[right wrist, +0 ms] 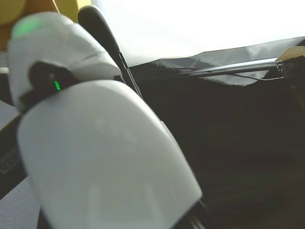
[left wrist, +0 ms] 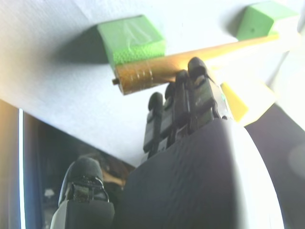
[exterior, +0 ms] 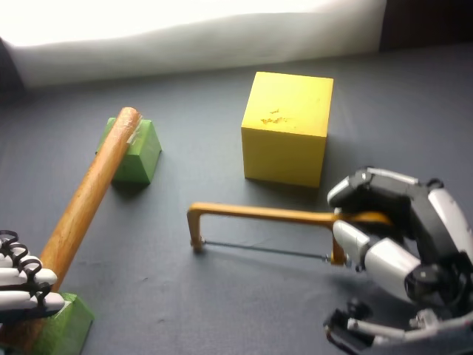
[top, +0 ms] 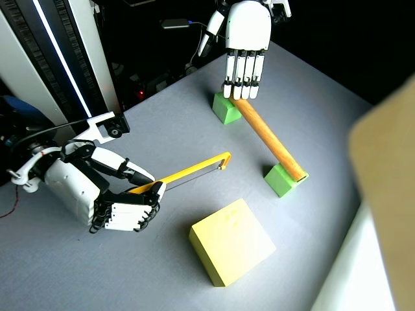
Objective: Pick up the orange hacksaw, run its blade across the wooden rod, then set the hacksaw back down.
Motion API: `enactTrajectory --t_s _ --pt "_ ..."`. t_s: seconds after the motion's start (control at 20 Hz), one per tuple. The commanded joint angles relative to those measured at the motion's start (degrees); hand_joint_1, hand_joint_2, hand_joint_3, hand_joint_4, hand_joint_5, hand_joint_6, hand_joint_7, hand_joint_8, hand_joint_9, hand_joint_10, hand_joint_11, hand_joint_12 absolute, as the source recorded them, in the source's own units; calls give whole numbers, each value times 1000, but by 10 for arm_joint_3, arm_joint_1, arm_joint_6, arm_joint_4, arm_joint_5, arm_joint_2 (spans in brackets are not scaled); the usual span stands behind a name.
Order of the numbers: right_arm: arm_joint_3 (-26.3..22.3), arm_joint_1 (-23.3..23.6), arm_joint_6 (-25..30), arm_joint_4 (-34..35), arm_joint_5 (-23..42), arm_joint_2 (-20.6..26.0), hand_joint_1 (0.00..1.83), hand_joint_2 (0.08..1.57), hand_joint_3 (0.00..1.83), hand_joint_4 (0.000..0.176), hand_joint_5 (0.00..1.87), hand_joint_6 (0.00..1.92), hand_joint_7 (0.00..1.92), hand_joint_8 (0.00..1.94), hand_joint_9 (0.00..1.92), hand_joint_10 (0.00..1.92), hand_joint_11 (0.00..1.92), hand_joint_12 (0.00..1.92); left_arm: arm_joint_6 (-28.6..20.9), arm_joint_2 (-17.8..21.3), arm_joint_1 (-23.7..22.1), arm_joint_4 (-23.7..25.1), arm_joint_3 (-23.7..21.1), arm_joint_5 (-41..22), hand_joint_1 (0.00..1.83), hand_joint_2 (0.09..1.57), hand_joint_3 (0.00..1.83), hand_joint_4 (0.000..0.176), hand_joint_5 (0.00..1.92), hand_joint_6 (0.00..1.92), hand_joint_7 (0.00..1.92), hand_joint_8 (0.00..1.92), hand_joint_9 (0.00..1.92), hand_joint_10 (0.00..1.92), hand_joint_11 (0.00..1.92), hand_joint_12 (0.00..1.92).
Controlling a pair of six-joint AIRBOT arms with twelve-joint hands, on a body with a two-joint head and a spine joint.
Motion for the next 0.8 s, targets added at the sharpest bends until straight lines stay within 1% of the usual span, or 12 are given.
enactTrajectory --t_s 0.0,0.15,0.25,0.3,0.4,0.45,0.5,0.55,0.6,0.65,0.7,0.75 --pt "3 -1 14 -44 75 -2 1354 1192 0 0 753 1161 835 1236 800 1467 634 1568 0 -2 -4 -8 3 -3 0 1174 2 0 108 0 117 1 91 5 0 260" --pt "5 -13 14 -44 79 -15 1338 1204 1 0 757 1171 819 1269 760 1524 557 1644 0 -4 -5 -8 3 -1 0 1176 1 0 109 6 120 6 89 2 0 233" --pt "5 -15 12 -47 79 -16 1338 1230 3 0 634 1283 810 1313 738 1566 500 1651 0 -4 -6 -8 6 -1 0 1177 2 0 110 5 119 5 86 1 0 234" --pt "5 -15 11 -52 79 -16 1201 1268 1 0 587 1390 803 1415 638 1341 451 1659 0 -5 -7 -8 6 -1 0 1176 1 0 107 3 115 2 82 0 0 237" --pt "5 -14 11 -57 78 -15 1154 1286 0 0 566 1430 777 1477 571 1207 362 1739 0 -5 -8 -8 6 -1 0 1177 1 0 98 1 98 1 64 0 0 209" --pt "5 -14 11 -61 79 -13 1073 1215 0 0 525 776 604 909 485 1099 297 1775 0 -6 -9 -8 6 -1 0 1178 1 0 106 3 104 3 71 3 0 223" --pt "5 -14 13 -64 79 -11 952 1192 0 0 560 202 573 309 375 849 153 1708 0 -6 -9 -8 6 -1 0 1175 0 0 96 0 80 0 54 0 0 221" --pt "5 -14 13 -66 79 -8 952 1192 0 0 560 202 573 309 375 849 153 1708 0 -7 -10 -8 6 -1 0 1175 0 0 96 0 80 0 54 0 0 221" --pt "5 -13 14 -69 79 -5 863 1127 0 0 427 22 431 30 294 463 5 1462 0 -7 -11 -8 6 -1 0 1169 0 0 89 1 73 1 53 1 0 224" --pt "5 -12 15 -73 79 -1 820 1065 0 0 336 4 318 5 251 233 0 1184 0 -8 -11 -8 6 -1 0 1174 0 0 103 4 82 3 60 3 0 246" --pt "4 -11 17 -76 81 4 820 1065 0 0 336 4 318 5 251 233 0 1184 0 -8 -11 -8 6 -1 0 1174 0 0 103 4 82 3 60 3 0 246" --pt "1 -5 16 -82 82 17 713 987 0 0 141 5 151 6 127 44 0 505 0 -8 -12 -8 8 -1 0 1171 0 0 74 1 64 1 34 1 0 167"
